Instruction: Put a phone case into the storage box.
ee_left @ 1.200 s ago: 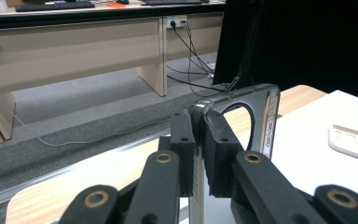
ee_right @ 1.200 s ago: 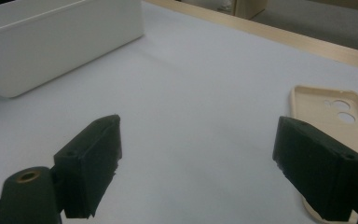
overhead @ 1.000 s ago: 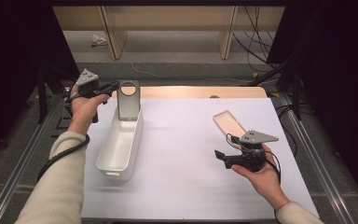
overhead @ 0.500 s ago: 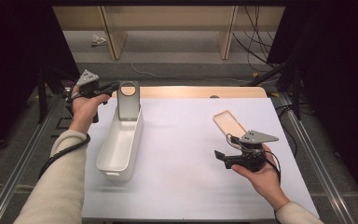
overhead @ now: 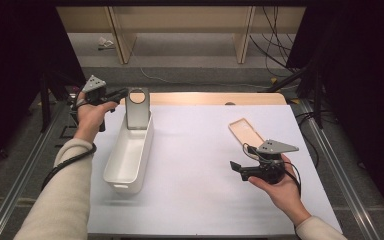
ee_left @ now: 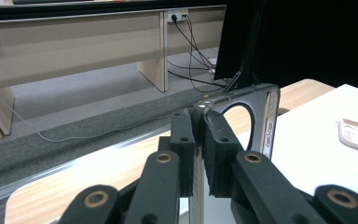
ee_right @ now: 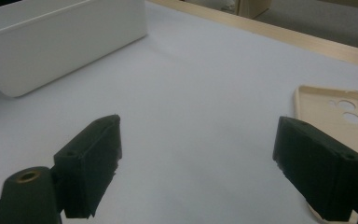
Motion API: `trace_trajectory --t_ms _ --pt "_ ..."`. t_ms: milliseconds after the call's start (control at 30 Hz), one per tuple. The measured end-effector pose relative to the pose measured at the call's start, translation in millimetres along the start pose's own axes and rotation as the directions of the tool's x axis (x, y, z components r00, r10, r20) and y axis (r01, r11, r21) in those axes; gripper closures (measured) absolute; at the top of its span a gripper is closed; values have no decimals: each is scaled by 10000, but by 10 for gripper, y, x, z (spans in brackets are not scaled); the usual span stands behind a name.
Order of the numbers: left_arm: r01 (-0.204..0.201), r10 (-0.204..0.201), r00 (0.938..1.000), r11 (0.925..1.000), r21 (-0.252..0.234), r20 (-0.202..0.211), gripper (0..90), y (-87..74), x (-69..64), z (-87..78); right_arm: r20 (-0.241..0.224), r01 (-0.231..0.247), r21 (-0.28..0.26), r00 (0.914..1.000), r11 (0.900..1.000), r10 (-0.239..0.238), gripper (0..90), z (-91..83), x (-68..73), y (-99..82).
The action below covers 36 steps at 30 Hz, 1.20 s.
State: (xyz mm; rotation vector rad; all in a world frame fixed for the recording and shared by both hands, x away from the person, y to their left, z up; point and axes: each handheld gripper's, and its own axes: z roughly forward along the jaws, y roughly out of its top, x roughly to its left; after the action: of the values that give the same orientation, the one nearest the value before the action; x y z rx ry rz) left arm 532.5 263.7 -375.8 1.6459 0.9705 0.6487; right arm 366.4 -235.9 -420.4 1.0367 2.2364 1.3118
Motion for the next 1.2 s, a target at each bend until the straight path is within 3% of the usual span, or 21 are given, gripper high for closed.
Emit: trace_trajectory --t_ms 1200 --pt "197 -200 9998 9993 310 75 825 -104 56 66 -4 2 2 10000 10000 -2 162 0 -2 -1"
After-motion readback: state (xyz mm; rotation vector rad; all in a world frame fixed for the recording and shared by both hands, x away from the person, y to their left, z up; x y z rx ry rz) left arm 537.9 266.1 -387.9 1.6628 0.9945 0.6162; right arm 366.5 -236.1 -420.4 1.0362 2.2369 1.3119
